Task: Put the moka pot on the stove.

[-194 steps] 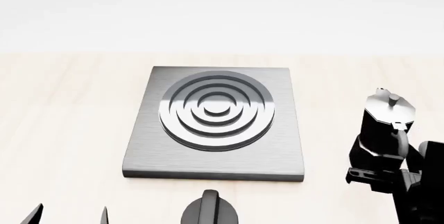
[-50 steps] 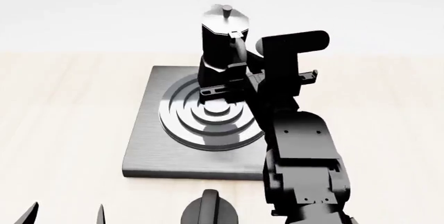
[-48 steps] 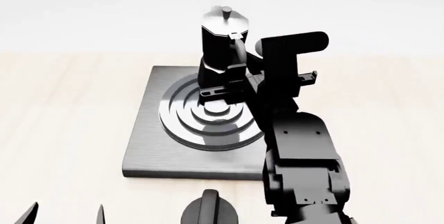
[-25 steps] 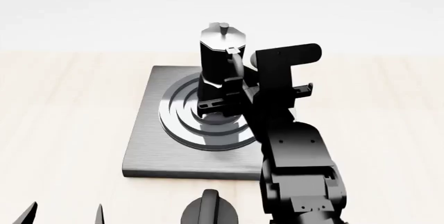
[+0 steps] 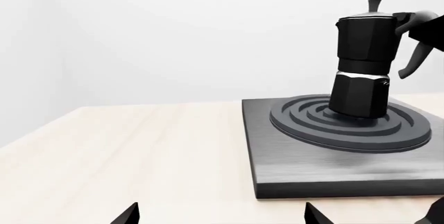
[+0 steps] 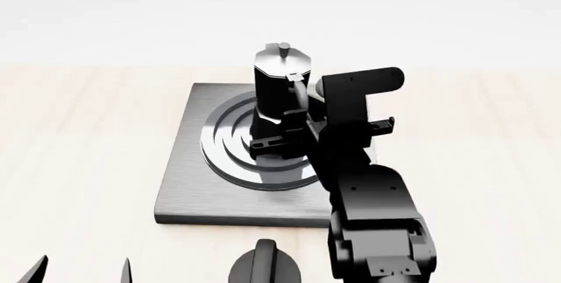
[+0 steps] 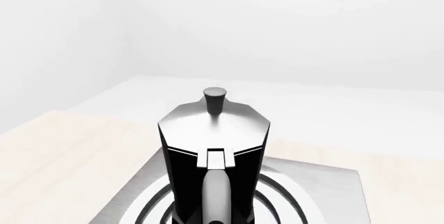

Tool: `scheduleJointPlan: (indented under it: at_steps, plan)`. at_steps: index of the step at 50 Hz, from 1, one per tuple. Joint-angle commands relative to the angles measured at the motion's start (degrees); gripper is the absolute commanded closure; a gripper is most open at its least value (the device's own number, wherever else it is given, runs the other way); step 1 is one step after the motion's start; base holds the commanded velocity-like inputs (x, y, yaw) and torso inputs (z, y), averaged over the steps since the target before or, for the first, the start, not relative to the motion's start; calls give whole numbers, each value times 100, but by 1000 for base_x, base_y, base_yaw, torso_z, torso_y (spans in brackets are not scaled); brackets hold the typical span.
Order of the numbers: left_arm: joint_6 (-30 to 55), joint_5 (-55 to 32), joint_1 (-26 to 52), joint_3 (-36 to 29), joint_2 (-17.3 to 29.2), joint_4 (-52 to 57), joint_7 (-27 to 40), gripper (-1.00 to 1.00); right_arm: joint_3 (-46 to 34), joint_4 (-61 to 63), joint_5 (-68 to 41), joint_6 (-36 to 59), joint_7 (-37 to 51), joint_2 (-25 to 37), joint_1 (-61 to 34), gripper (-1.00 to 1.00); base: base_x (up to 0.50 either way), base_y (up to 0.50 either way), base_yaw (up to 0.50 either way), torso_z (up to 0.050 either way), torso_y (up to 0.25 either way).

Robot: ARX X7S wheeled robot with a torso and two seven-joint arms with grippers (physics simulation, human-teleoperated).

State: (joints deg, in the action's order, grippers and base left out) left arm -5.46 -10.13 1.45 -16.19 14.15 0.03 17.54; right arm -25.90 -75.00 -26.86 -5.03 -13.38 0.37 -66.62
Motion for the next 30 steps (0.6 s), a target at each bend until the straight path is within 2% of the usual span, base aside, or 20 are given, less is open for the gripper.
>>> scheduleJointPlan:
  at_steps: [1, 30]
  plan:
    - [-89, -36, 11, -69, 39, -33, -160, -100, 303, 2, 260, -77, -22, -35, -16, 100, 0, 0, 0, 0, 0]
    - [-113, -91, 26, -123, 87, -38, -116, -100, -147, 2, -74, -102, 7, -35, 54, 100, 0, 0, 0, 0, 1]
